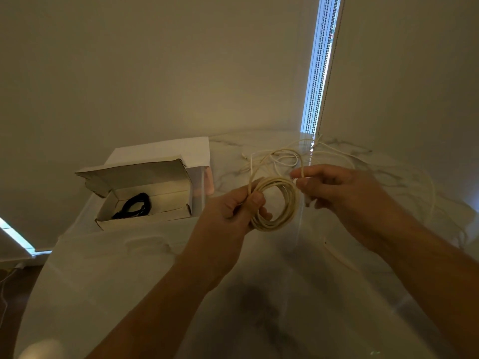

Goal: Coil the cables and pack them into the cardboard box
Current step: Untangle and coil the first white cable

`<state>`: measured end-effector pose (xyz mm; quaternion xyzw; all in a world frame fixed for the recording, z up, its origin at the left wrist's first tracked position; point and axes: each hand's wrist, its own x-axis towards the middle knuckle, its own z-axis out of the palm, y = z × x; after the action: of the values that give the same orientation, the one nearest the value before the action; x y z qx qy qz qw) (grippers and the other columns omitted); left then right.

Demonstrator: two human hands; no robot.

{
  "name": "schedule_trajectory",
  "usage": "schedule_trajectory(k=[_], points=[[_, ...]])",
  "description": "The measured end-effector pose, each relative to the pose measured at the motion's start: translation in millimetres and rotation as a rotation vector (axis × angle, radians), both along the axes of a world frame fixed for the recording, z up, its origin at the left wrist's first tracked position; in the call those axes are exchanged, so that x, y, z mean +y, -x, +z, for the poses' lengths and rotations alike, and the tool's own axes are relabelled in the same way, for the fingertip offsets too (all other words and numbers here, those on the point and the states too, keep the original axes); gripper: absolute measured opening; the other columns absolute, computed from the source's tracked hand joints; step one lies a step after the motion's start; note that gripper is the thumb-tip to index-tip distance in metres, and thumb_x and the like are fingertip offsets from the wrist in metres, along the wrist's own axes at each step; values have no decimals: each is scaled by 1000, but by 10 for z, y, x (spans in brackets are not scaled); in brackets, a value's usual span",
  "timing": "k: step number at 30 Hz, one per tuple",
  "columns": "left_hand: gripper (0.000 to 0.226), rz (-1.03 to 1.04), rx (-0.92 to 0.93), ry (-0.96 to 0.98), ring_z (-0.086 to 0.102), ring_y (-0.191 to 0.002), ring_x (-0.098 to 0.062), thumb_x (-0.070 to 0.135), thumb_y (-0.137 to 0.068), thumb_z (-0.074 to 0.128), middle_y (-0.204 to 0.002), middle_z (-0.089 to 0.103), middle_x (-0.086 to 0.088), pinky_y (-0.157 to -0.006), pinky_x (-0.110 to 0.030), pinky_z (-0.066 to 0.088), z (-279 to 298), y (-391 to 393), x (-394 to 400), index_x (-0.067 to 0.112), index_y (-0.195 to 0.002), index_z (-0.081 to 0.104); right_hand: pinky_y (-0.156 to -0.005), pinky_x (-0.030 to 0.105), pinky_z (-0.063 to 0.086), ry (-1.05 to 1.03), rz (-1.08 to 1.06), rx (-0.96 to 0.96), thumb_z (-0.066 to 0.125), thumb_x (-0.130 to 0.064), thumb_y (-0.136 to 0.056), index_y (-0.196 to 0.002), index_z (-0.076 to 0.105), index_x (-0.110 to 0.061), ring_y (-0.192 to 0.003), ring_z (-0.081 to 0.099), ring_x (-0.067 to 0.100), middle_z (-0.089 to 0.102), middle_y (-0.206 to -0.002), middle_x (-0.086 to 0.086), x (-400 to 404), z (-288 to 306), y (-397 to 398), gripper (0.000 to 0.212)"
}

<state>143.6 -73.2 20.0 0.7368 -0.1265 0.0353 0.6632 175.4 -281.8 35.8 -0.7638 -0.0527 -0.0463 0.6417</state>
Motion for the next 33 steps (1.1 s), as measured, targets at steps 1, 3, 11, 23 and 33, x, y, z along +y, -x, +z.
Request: schedule_trajectory(k=[1, 3, 11, 23, 33], points=[[25, -13, 9, 13, 71, -84, -13, 22, -100, 51, -84, 73, -4, -84, -26, 58, -10, 5, -13, 13, -112, 71, -75, 34, 51, -77, 11, 15, 70, -13, -86, -101, 76, -16, -79, 67, 19, 75, -91, 11, 20, -14, -1, 16], [25, -34, 26, 23, 71, -85, -14, 22, -101, 52, -84, 73, -4, -84, -27, 58, -28, 16, -42, 13, -112, 71, -80, 34, 54, -216, 44, 61, 69, -9, -85, -99, 72, -6, -86, 70, 24, 74, -94, 15, 57, -43, -2, 15], [28, -60, 40, 6, 72, -96, -8, 21, -101, 50, -98, 76, 5, -82, -20, 57, -38, 23, -60, 15, -121, 69, -95, 41, 53, -269, 185, 297, 53, -25, -98, -112, 72, -6, -105, 67, 29, 72, -111, 15, 138, -27, 53, 30], [23, -2, -22, -103, 70, -92, -1, 25, -101, 50, -94, 76, 13, -77, -15, 55, -38, -20, -33, 37, -110, 67, -104, 54, 44, -52, 290, 175, 73, -23, -83, -115, 70, -21, -107, 67, 25, 73, -110, 5, 181, -77, 48, 33], [21, 155, -116, -166, 69, -87, -3, 28, -101, 53, -88, 75, 9, -89, -32, 58, -26, -121, 101, 41, -108, 68, -68, 18, 45, 623, -45, -266, 70, -38, -86, -89, 74, -37, -71, 63, -2, 70, -79, -20, 62, 5, 83, 5]])
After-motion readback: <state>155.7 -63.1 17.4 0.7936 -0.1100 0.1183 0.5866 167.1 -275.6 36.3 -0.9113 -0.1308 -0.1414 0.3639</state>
